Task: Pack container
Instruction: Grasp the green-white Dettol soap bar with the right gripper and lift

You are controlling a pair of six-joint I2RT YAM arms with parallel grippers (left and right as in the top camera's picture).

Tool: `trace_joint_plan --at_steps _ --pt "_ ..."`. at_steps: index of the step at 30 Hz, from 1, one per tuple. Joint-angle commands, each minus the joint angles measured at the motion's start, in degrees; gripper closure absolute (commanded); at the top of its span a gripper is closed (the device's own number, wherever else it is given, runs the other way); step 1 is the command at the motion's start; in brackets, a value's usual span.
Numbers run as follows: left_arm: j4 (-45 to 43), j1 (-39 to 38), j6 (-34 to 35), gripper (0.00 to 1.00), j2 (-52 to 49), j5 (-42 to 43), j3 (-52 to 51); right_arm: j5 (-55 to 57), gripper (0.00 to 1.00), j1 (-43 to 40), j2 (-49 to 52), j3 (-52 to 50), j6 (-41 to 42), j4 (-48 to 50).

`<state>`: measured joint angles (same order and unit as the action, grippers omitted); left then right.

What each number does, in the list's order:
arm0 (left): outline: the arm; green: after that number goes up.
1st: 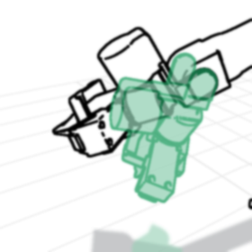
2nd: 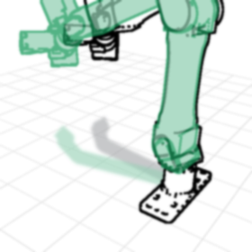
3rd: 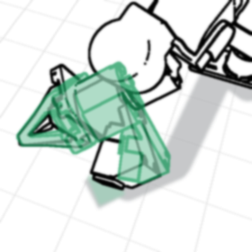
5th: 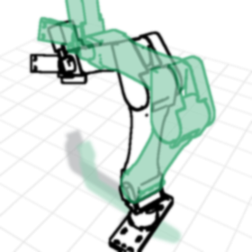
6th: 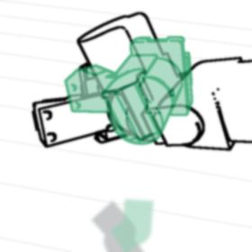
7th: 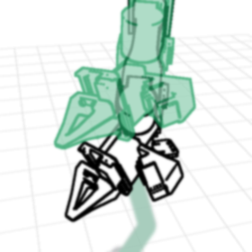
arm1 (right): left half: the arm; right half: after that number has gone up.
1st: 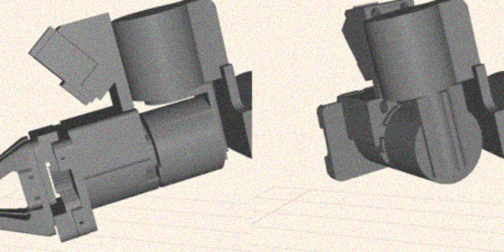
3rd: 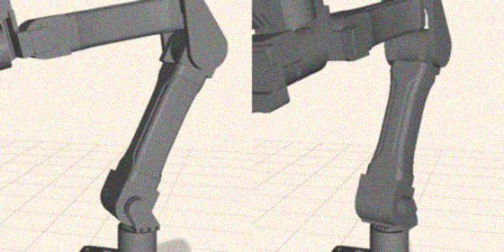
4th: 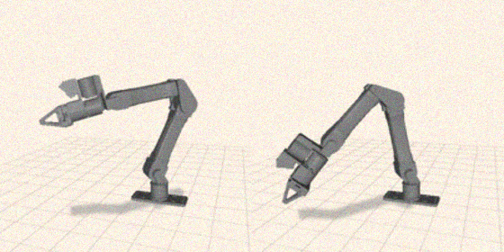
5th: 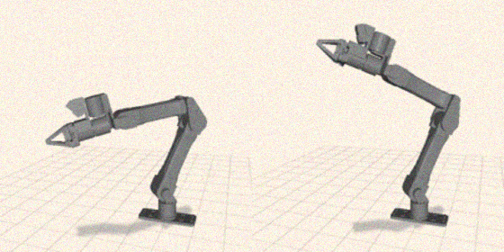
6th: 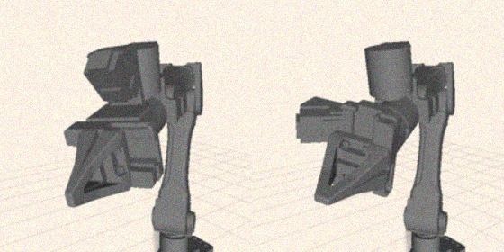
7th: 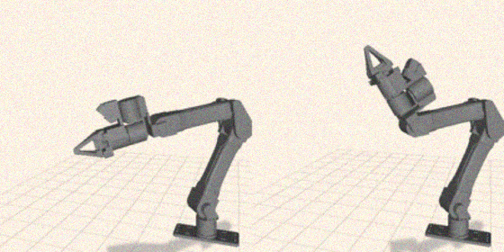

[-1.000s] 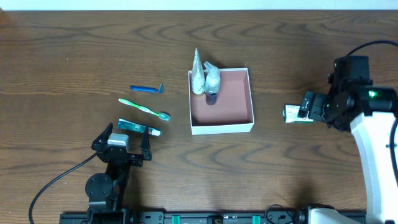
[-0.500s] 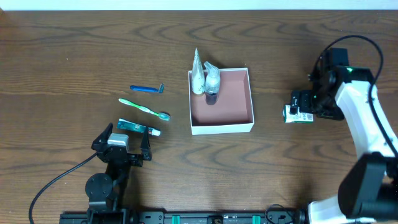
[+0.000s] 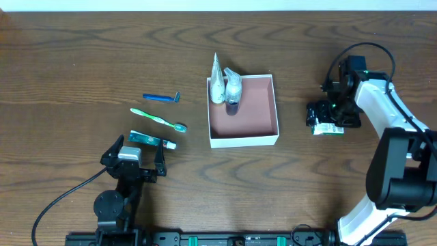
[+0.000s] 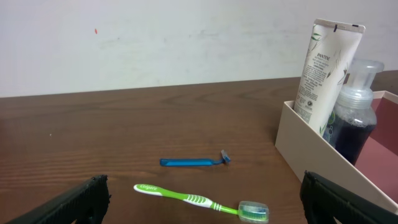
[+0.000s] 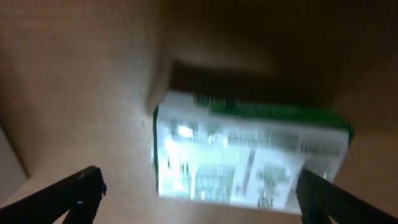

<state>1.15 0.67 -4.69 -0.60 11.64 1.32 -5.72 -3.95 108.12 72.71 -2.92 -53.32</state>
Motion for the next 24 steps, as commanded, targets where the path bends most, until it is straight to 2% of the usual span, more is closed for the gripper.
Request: trace_joint_plan --at_steps 1,13,19,24 --pt "1.8 0.3 0.1 0.02 0.3 0.8 -1.1 0.1 0.01 -0.2 0.9 0.6 -1.7 1.3" --pt "1.8 0.3 0.1 0.02 0.3 0.8 -1.1 5.5 0.01 -0.2 0.9 0.6 -4.7 2.4" --pt "1.8 0.3 0.0 0.02 0.3 0.8 -1.1 8.6 0.01 -0.2 0.9 0.6 2.5 1.6" --pt "1.8 0.3 0.1 0.02 0.3 0.8 -1.1 9.4 0.01 -0.2 0.9 0.6 2.8 1.5"
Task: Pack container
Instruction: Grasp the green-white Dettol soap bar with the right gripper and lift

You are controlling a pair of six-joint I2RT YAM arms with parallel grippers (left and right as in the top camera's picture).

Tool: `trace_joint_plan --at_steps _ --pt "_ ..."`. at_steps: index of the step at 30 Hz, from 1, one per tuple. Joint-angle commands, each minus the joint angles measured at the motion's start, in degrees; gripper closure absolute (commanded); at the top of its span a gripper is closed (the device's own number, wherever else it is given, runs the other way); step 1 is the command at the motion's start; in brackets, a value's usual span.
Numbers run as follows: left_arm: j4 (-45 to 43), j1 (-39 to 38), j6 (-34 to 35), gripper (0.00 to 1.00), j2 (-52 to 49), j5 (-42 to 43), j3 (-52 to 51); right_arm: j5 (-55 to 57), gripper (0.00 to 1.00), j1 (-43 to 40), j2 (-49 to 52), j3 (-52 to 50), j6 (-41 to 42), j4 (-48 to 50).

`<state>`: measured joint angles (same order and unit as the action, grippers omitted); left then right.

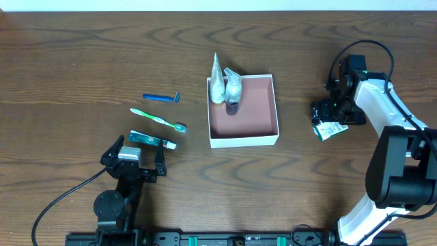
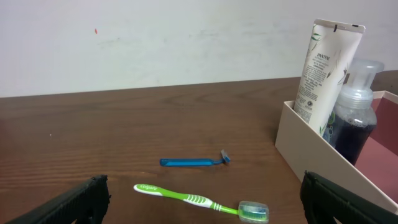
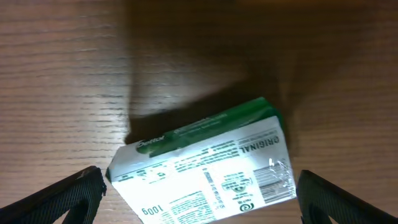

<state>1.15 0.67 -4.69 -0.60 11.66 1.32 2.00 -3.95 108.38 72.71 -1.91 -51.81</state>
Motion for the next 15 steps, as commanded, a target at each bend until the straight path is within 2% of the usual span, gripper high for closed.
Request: trace_joint_plan --at_steps 1,5,10,15 --pt "1.8 0.3 0.1 0.02 0.3 0.8 -1.1 1.3 0.01 -0.2 0.6 0.6 0.7 0.1" --pt "1.8 0.3 0.0 0.02 0.3 0.8 -1.1 -0.8 0.01 -0.2 0.7 0.0 -1.1 0.5" --pt "1.8 0.3 0.1 0.02 0.3 0.8 -1.1 -3.1 0.01 -0.2 0.7 -1.6 0.7 1.5" --pt "1.8 0.3 0.1 0.02 0.3 0.8 -1.1 -3.5 0.01 -0.2 0.7 -2.4 12.6 1.2"
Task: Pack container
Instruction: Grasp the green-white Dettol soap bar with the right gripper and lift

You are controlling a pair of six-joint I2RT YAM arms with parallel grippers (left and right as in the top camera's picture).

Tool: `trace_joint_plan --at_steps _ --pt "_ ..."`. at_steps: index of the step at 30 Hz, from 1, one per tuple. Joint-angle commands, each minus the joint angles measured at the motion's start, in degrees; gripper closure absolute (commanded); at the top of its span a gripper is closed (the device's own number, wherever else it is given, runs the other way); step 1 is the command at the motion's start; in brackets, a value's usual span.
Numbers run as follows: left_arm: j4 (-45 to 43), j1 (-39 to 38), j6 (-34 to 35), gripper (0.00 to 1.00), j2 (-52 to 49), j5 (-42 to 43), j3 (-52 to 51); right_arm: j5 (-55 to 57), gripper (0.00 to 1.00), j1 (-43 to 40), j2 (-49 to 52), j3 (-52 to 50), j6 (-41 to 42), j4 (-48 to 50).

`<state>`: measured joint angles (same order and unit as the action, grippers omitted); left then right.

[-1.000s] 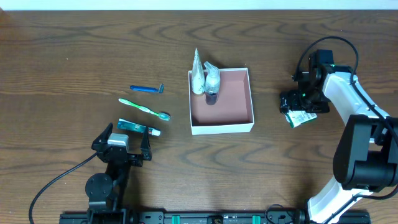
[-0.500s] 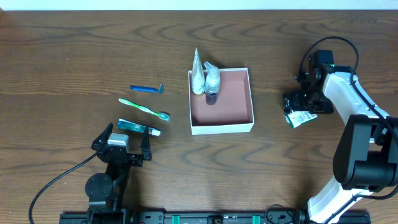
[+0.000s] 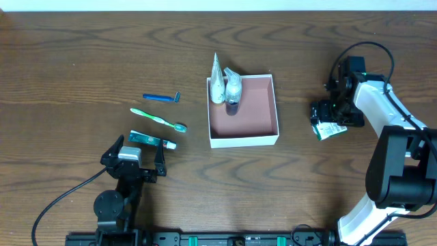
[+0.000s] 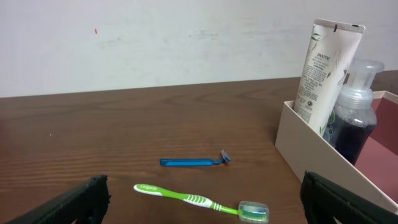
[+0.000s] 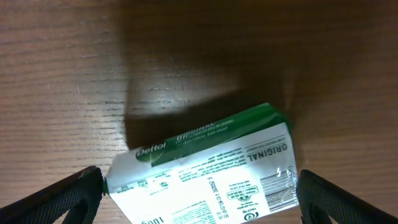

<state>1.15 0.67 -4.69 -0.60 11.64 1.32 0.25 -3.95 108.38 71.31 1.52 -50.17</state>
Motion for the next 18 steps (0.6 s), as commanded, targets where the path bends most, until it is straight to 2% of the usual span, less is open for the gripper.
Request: trace_joint_plan --at_steps 1,4,9,18 --pt "1.8 0.3 0.1 0.02 0.3 0.8 -1.1 -1.8 0.01 -0.2 0.7 -1.0 12.5 -0.8" --pt "1.8 0.3 0.1 0.02 0.3 0.8 -1.1 -1.8 0.01 -0.1 0.7 -1.0 22.0 -1.7" --pt "1.8 0.3 0.1 0.02 0.3 0.8 -1.1 -1.7 0.01 1.2 0.7 -1.0 26.1 -1.1" --pt "1.8 0.3 0.1 0.02 0.3 0.8 -1.1 -0.5 0.01 2.5 0.7 -3.6 21.2 4.7"
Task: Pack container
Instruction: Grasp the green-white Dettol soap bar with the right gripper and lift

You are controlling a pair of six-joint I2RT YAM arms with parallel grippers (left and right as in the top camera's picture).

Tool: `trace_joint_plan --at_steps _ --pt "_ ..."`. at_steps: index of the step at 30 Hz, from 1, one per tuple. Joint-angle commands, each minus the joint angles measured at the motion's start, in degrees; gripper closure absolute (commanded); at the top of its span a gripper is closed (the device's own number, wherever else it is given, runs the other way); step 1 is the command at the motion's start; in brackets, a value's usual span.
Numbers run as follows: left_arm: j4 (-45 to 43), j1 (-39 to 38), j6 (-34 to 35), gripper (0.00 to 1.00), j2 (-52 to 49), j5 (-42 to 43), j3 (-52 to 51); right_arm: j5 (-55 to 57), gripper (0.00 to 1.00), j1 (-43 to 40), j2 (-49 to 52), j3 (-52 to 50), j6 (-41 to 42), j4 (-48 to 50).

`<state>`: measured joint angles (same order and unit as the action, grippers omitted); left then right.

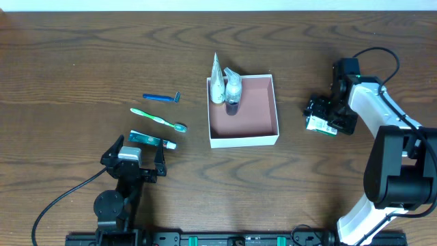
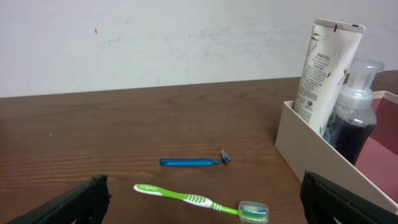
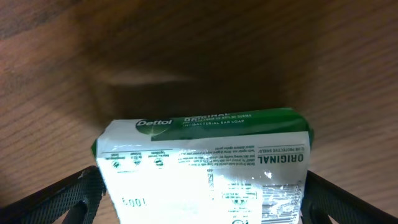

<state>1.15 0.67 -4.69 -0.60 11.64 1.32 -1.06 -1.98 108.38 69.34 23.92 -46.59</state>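
The white box with a pink floor (image 1: 271, 102) stands mid-table; a white tube (image 1: 216, 83) and a clear pump bottle (image 1: 233, 87) stand in its back left corner. A green and white soap bar (image 3: 202, 168) lies on the wood to the right of the box. My right gripper (image 1: 328, 117) is low over the bar, open, one finger (image 3: 84, 196) on each side of it. The blue razor (image 2: 194, 162), the green toothbrush (image 2: 199, 201) and a small toothpaste (image 1: 151, 141) lie left of the box. My left gripper (image 1: 138, 152) rests open near the toothpaste.
The wooden table (image 1: 82, 55) runs to a white wall (image 2: 155, 43) at the back. The left arm's cable (image 1: 54, 205) trails along the front edge. The right arm (image 1: 382, 116) reaches in from the right side.
The right gripper has moved a little left and closer to the soap bar. The bar, which lay askew, now lies square between the open fingers. The left arm has not moved.
The right gripper hovered open above the soap bar, blurred. Then it was higher and the bar lay askew on the wood, and stayed so. Now the bar sits square between the fingers. The left arm and the items on the left stayed put.
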Motion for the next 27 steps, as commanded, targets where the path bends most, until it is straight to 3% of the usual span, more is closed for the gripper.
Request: trace_joint_plan --at_steps 1,12,17,27 --pt "1.8 0.3 0.0 0.02 0.3 0.8 -1.1 0.9 0.01 0.5 0.7 -2.3 -1.7 1.7" --pt "1.8 0.3 0.1 0.02 0.3 0.8 -1.1 0.9 0.03 0.5 0.7 -9.9 -3.3 10.0" --pt "1.8 0.3 0.0 0.02 0.3 0.8 -1.1 1.3 0.14 0.5 0.7 -9.8 -4.3 10.5" --pt "1.8 0.3 0.0 0.02 0.3 0.8 -1.1 1.0 0.16 0.5 0.7 -3.9 -7.5 6.1"
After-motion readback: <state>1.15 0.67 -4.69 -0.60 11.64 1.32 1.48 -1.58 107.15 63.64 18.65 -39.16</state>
